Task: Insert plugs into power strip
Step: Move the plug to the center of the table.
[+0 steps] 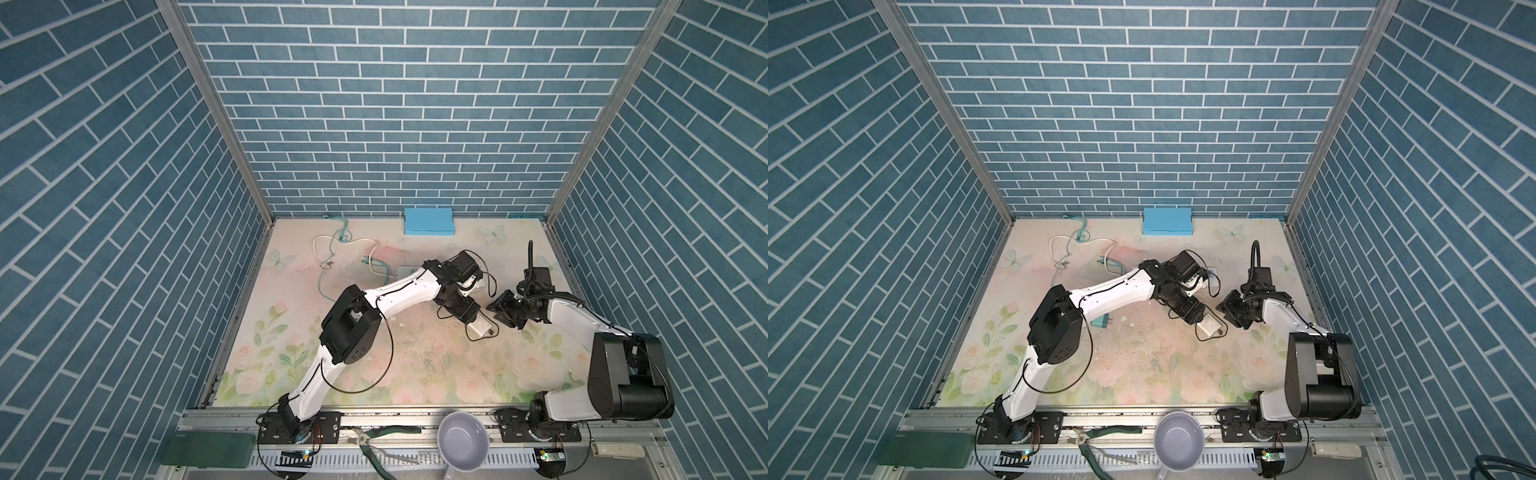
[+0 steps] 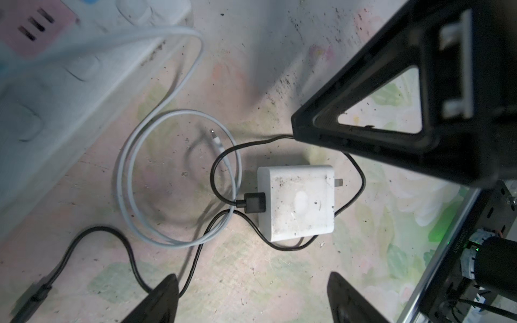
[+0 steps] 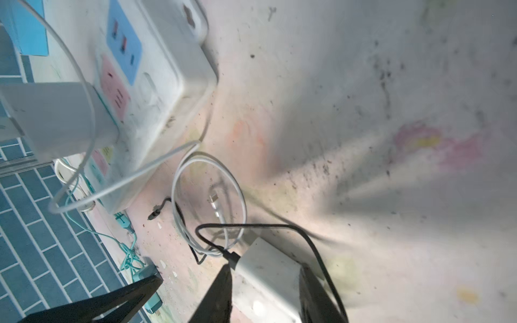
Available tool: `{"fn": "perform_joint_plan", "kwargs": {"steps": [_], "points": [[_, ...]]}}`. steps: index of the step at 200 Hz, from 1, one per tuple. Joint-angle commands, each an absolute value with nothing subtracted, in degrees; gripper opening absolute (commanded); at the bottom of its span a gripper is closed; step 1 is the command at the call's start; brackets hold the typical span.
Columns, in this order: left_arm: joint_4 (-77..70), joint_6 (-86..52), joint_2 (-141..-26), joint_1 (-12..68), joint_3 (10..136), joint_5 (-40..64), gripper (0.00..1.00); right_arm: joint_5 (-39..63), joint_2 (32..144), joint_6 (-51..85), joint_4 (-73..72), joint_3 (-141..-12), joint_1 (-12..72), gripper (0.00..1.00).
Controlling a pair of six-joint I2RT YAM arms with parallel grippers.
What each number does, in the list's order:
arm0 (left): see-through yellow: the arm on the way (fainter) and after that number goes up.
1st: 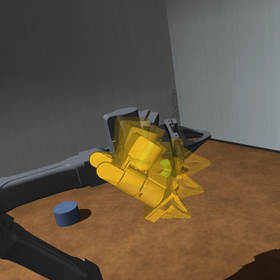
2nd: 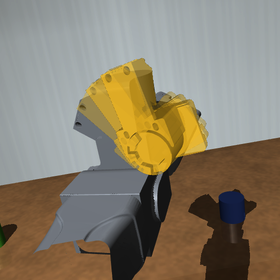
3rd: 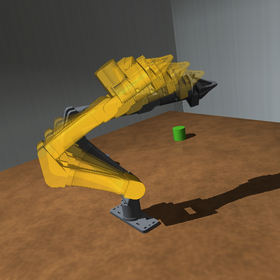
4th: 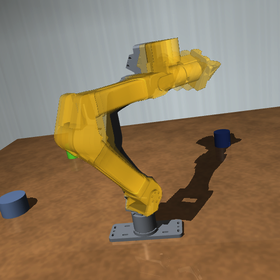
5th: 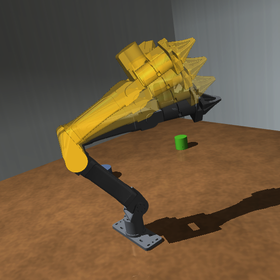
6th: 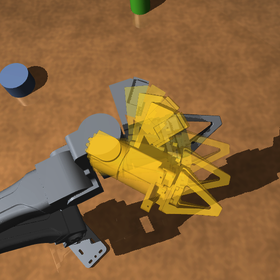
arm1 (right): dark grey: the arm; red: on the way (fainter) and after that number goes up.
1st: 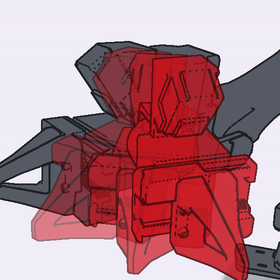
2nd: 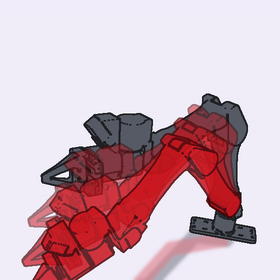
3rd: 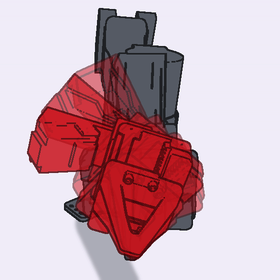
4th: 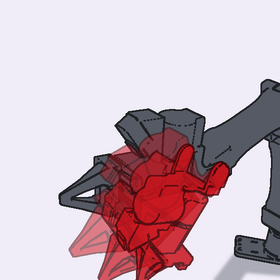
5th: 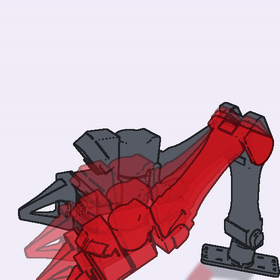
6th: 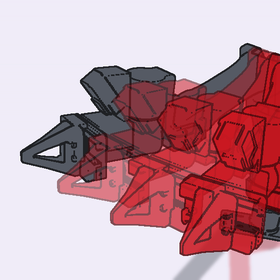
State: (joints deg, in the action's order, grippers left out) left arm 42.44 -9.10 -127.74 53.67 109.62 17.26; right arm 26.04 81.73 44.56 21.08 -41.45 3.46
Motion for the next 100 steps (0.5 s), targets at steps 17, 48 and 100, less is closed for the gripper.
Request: {"fn": "perform_joint_plan", "kwargs": {"steps": [17,48,100], "points": [[44.2,-9.3,-129.6,54.2,111.6,17.6,0.80,24.7,82.6,46.0,19.9,-37.9,7.0,0.39],[45.2,-10.9,-129.2,54.1,110.5,16.4,0.76,26.9,82.7,49.5,15.6,-36.0,9.0,0.39],[45.4,-17.0,-124.6,52.5,103.2,16.6,0.74,33.8,86.2,58.2,2.3,-33.8,13.6,0.39]]}}
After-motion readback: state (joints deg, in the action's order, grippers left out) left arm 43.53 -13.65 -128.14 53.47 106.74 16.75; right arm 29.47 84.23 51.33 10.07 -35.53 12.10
